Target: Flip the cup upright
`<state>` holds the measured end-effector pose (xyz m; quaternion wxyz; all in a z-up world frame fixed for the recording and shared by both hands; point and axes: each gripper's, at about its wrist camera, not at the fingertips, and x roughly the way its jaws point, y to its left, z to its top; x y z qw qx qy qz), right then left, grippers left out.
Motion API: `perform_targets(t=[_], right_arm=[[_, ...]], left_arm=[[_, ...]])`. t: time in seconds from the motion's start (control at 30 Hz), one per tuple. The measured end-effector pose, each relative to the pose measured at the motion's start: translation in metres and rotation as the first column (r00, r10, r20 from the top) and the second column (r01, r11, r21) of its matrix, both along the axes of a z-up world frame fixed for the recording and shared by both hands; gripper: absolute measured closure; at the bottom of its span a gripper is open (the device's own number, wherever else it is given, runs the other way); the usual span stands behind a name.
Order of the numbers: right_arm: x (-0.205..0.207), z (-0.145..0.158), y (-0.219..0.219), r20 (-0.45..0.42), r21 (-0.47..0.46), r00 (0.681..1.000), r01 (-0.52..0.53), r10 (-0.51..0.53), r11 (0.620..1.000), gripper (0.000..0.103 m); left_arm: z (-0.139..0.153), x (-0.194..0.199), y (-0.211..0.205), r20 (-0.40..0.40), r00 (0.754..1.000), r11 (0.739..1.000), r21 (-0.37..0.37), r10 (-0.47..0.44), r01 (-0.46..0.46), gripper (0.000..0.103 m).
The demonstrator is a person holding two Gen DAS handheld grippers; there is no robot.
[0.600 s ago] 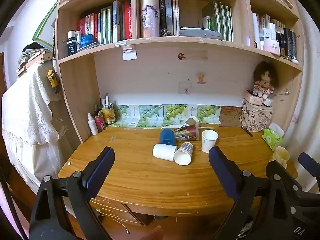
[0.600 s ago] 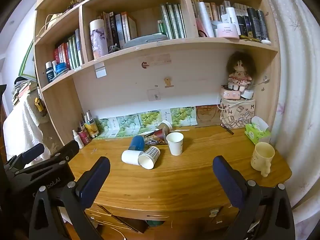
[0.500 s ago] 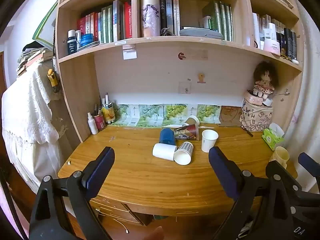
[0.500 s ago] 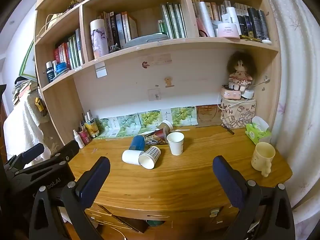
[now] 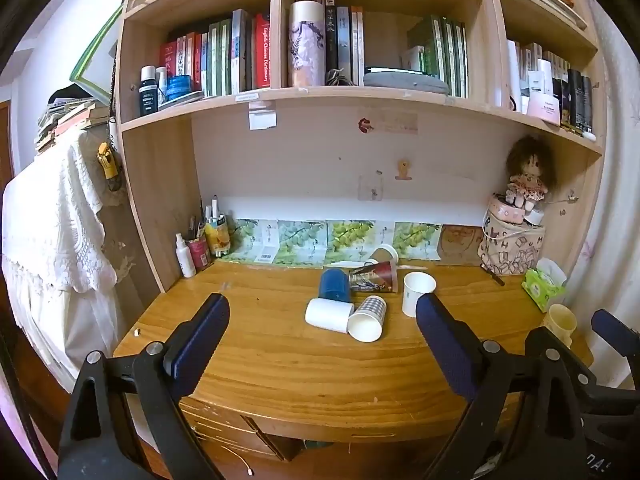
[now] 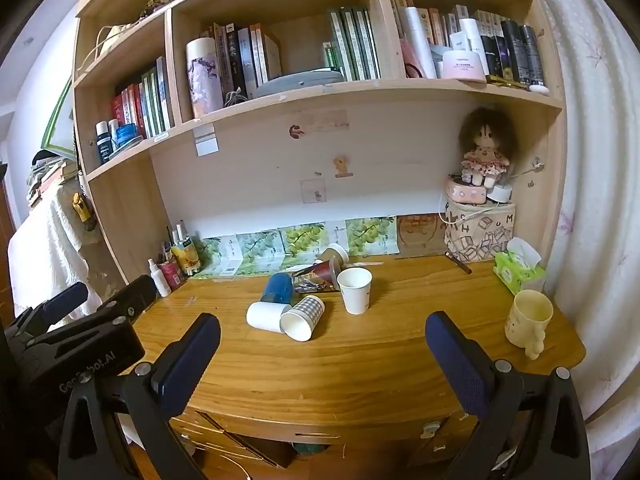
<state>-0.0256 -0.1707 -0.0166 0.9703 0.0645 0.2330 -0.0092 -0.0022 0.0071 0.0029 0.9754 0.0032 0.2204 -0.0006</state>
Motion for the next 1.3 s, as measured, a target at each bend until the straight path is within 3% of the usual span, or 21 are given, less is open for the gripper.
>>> perform_targets(t=[0.87,1.3], right_arm=[[0.003,0.001,0.040,0.026,-0.036,1.000,-0.002,0.003,0.999,0.000],[0.010,-0.001,0.069,-0.010,-0.057,1.000,-0.001,0.000,0.998,0.000]], left_arm=[[-0.004,0.005,0.052,0.024,0.999,0.996,-0.083,-0.024,0.026,0.007],[-0.013,0.023,0.074,-0.032,0.999,0.990,-0.138,-0.043,0.038,0.007]])
